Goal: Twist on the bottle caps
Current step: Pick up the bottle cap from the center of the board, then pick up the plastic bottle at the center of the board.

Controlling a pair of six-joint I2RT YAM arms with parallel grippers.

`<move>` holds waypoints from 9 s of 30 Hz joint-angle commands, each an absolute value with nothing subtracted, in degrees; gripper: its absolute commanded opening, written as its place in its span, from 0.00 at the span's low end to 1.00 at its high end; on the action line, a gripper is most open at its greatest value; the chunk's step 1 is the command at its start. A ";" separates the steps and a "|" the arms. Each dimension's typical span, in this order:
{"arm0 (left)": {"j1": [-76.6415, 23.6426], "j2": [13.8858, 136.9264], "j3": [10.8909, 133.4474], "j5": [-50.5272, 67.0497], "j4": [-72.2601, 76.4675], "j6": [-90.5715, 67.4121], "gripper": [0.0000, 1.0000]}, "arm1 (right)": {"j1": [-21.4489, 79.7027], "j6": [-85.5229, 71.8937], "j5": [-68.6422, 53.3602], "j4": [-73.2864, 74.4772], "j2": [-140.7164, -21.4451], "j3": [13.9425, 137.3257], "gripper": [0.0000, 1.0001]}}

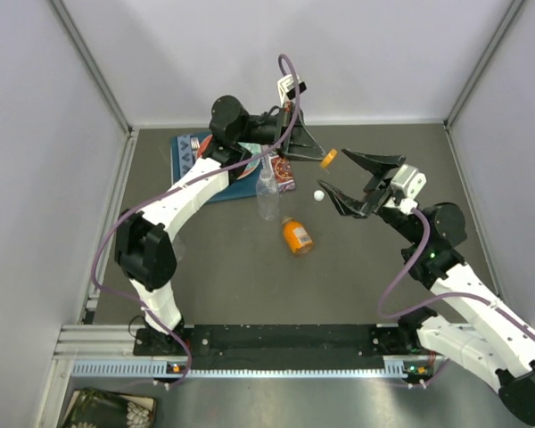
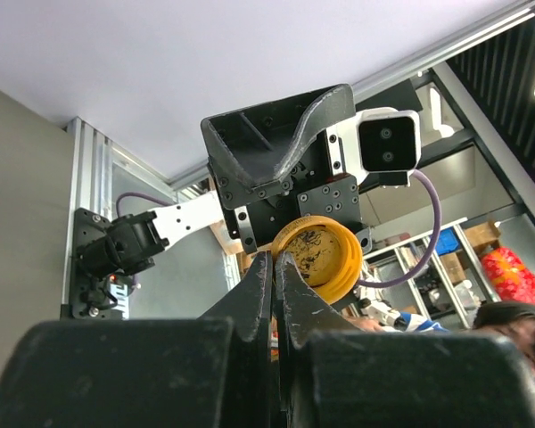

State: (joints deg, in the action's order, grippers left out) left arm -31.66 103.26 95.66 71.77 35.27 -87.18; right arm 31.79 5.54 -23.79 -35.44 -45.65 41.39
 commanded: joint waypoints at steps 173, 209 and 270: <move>-60.12 129.73 118.49 13.01 -53.52 5.98 0.98 | 34.72 -1.49 -10.72 -12.48 -24.26 48.87 0.36; -47.29 115.40 101.26 -10.37 -53.79 15.03 0.98 | 34.63 -1.93 -11.95 -14.85 -26.28 47.90 0.36; -40.78 90.84 87.27 5.18 -58.79 29.16 0.40 | 34.72 -5.18 -20.65 -8.62 -34.19 55.45 0.36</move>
